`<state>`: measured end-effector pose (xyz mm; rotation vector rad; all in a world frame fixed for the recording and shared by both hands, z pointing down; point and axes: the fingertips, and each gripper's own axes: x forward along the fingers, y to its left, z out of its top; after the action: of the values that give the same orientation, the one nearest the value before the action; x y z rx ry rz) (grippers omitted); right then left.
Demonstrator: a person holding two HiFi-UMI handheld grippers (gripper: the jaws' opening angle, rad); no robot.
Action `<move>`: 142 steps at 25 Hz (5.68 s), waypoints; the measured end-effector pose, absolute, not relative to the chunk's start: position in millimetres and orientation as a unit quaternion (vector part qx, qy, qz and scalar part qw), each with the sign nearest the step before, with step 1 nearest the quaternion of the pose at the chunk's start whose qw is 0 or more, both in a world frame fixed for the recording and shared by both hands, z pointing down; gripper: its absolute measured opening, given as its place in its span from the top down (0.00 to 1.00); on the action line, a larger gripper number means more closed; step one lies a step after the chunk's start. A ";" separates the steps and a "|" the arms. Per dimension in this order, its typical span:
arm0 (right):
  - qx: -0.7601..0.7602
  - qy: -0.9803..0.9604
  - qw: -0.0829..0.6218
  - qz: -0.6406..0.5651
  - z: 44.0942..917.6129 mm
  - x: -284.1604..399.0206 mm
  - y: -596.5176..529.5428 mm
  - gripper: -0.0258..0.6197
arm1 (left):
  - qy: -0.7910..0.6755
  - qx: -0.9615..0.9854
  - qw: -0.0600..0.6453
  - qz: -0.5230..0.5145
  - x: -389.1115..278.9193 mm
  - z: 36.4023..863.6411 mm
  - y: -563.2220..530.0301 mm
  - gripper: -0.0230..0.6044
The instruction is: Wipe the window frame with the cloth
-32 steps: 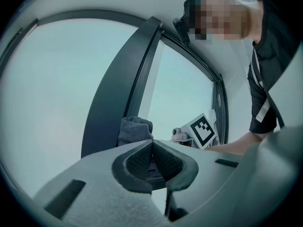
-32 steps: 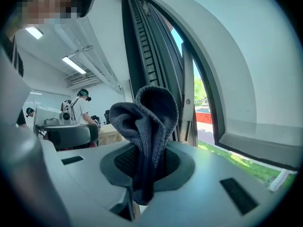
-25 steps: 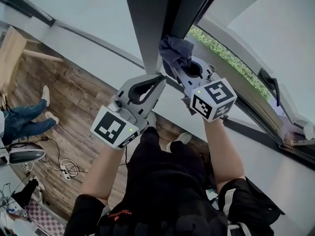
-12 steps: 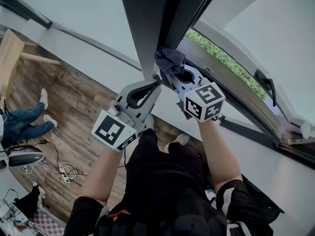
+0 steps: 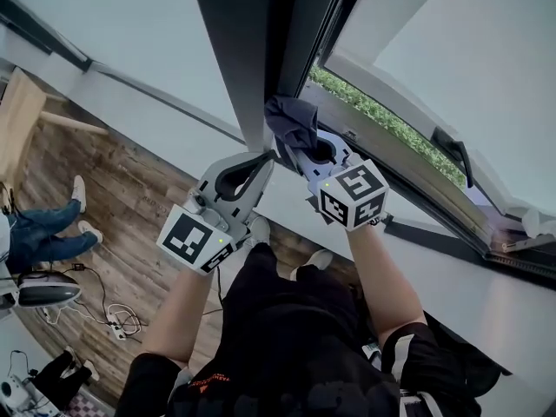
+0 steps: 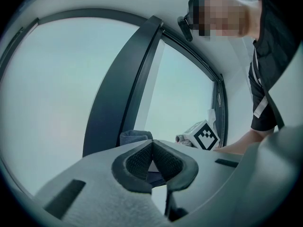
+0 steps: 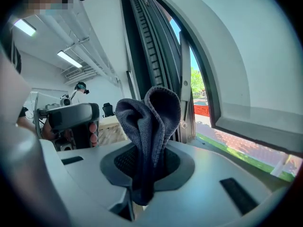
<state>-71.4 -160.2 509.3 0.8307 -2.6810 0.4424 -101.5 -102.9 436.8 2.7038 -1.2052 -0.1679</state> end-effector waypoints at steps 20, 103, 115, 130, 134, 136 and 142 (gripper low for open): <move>0.279 -0.958 0.048 -0.037 289.7 -73.9 -171.5 0.87 | -0.387 0.917 -0.016 -0.094 -95.8 319.4 -122.3 0.93; 0.261 -0.962 0.052 0.057 306.0 -69.8 -187.9 0.88 | -0.366 0.926 0.018 -0.091 -74.3 337.6 -122.2 0.93; 0.261 -0.954 0.078 0.123 379.0 -77.2 -189.8 0.88 | -0.380 0.920 0.053 -0.081 -85.2 376.5 -120.0 0.93; 0.266 -0.940 0.114 0.184 461.8 -79.0 -190.6 0.88 | -0.389 0.914 0.088 -0.071 -95.3 420.1 -121.2 0.93; 0.268 -0.935 0.122 0.200 481.4 -78.6 -191.5 0.88 | -0.390 0.913 0.096 -0.068 -97.8 428.9 -122.4 0.93; 0.270 -0.932 0.127 0.208 491.5 -77.3 -191.0 0.88 | -0.391 0.912 0.100 -0.066 -98.4 433.1 -121.7 0.93; 0.273 -0.925 0.138 0.226 520.6 -73.9 -188.5 0.88 | -0.396 0.910 0.107 -0.064 -98.3 446.0 -117.6 0.93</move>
<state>-73.9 -188.5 520.6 0.7889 -2.6748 0.6532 -98.3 -117.6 446.0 2.6781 -1.1652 -0.1890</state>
